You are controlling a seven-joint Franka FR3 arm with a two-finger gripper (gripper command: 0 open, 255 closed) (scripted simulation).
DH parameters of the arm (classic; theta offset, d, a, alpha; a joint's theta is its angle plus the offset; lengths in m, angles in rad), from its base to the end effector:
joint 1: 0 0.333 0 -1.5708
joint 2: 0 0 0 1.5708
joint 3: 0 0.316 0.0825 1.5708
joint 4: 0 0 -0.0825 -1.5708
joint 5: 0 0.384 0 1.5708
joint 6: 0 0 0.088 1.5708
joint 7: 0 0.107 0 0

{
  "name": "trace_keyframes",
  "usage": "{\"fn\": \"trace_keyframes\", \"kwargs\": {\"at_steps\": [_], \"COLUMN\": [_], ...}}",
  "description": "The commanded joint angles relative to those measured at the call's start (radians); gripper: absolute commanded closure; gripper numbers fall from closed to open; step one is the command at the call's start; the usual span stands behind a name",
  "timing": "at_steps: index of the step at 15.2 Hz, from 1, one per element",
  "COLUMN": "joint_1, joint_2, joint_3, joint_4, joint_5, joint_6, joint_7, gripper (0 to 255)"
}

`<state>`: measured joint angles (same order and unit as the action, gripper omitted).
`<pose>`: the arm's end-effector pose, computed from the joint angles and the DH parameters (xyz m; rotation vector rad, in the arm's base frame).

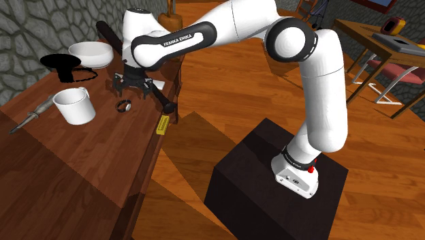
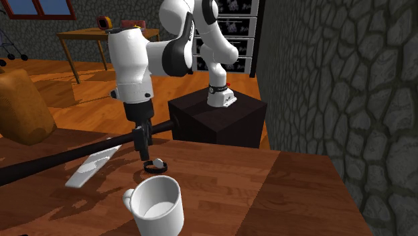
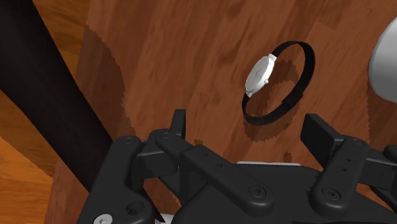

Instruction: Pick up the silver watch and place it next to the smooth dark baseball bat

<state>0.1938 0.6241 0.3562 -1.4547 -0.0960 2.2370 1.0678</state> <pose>0.6493 0.3352 0.3560 -2.8083 0.7896 -0.0742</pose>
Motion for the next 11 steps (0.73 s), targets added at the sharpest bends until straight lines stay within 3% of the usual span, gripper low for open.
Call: {"fn": "trace_keyframes", "kwargs": {"at_steps": [1, 3, 11], "joint_1": [-0.012, -0.022, -0.022], "joint_2": [-0.028, -0.061, -0.061], "joint_3": [0.004, 0.011, 0.01], "joint_4": [-0.011, -0.004, -0.004], "joint_5": [0.011, 0.021, 0.021], "joint_6": [-0.041, -0.081, -0.081], "joint_7": [-0.006, -0.011, -0.011], "gripper": [0, 0, 0]}}
